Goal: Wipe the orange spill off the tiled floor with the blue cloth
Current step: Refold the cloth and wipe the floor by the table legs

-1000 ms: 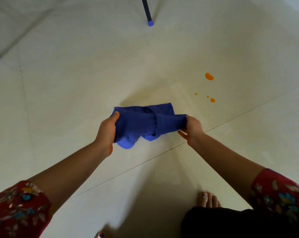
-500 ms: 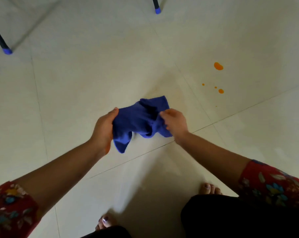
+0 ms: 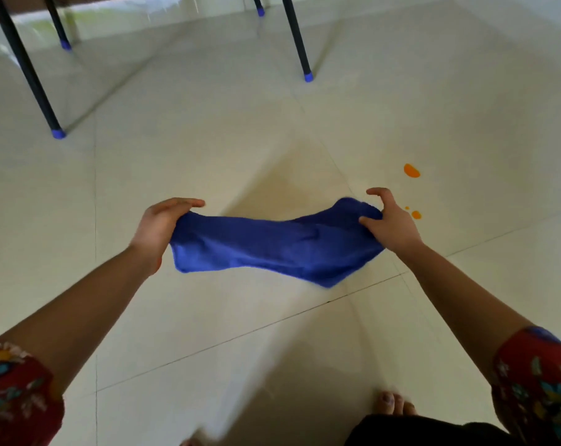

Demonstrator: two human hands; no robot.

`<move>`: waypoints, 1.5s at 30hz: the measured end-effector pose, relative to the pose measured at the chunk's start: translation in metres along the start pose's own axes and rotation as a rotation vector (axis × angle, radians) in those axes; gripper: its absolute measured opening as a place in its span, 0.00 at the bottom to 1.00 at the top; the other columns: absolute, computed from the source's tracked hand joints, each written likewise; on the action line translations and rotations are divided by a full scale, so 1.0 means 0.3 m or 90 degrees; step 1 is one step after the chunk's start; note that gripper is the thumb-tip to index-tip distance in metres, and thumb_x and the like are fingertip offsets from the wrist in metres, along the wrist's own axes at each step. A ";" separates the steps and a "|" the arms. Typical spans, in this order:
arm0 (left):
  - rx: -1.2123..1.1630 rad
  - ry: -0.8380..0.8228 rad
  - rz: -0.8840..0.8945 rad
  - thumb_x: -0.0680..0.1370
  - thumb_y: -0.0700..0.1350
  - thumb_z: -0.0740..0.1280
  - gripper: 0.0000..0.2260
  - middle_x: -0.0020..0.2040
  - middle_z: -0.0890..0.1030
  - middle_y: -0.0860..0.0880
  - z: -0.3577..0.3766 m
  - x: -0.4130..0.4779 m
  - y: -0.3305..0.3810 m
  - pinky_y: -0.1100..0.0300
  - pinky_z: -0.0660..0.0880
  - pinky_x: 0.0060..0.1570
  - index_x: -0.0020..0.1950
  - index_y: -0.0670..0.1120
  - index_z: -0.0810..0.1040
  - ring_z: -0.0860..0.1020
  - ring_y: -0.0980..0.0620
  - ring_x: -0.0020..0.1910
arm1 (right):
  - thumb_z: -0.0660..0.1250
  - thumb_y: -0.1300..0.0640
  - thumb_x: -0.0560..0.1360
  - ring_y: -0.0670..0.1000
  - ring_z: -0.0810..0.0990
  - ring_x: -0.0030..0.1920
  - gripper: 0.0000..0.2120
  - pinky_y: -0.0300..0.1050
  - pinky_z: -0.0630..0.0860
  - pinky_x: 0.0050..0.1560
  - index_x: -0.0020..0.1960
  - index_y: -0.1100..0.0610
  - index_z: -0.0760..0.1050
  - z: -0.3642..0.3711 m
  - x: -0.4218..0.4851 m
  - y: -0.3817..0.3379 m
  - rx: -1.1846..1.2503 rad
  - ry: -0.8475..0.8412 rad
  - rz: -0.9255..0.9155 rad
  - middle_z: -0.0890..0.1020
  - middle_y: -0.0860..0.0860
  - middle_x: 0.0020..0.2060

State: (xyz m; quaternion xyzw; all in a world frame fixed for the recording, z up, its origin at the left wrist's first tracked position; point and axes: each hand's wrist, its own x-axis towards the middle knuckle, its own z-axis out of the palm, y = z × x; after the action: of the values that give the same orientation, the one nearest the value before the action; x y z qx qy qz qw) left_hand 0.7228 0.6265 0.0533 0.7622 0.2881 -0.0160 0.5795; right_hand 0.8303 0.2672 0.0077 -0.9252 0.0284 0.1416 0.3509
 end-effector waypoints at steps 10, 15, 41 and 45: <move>0.431 -0.025 0.117 0.72 0.44 0.74 0.03 0.46 0.78 0.46 -0.152 0.073 0.076 0.65 0.68 0.38 0.45 0.50 0.83 0.76 0.48 0.44 | 0.71 0.62 0.73 0.54 0.77 0.52 0.09 0.41 0.69 0.48 0.48 0.50 0.79 -0.121 0.090 -0.030 -0.061 -0.165 -0.158 0.78 0.51 0.48; 0.185 -0.101 -0.013 0.63 0.64 0.76 0.25 0.48 0.82 0.54 -0.210 0.051 0.099 0.62 0.72 0.46 0.50 0.48 0.83 0.81 0.52 0.47 | 0.68 0.59 0.76 0.47 0.77 0.57 0.06 0.40 0.70 0.58 0.52 0.58 0.80 -0.141 0.108 -0.063 0.242 -0.267 -0.119 0.76 0.46 0.58; -0.057 -0.358 0.115 0.69 0.39 0.60 0.10 0.43 0.79 0.48 0.145 -0.123 0.149 0.61 0.72 0.42 0.48 0.44 0.78 0.77 0.51 0.43 | 0.79 0.58 0.67 0.46 0.74 0.61 0.43 0.42 0.70 0.63 0.73 0.41 0.59 0.064 -0.068 -0.200 0.149 -0.407 -0.191 0.76 0.47 0.57; -0.095 -0.359 0.094 0.67 0.38 0.59 0.09 0.37 0.79 0.49 0.102 -0.103 0.128 0.61 0.71 0.34 0.41 0.43 0.77 0.76 0.50 0.35 | 0.76 0.59 0.69 0.48 0.76 0.59 0.09 0.46 0.68 0.65 0.44 0.50 0.79 0.059 -0.049 -0.168 0.153 -0.389 -0.170 0.79 0.48 0.52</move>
State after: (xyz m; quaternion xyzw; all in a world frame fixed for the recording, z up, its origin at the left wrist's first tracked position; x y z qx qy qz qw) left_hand 0.7240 0.5798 0.0878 0.7018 0.0602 -0.1633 0.6908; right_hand 0.8194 0.3160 0.0314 -0.7876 -0.1824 0.3608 0.4651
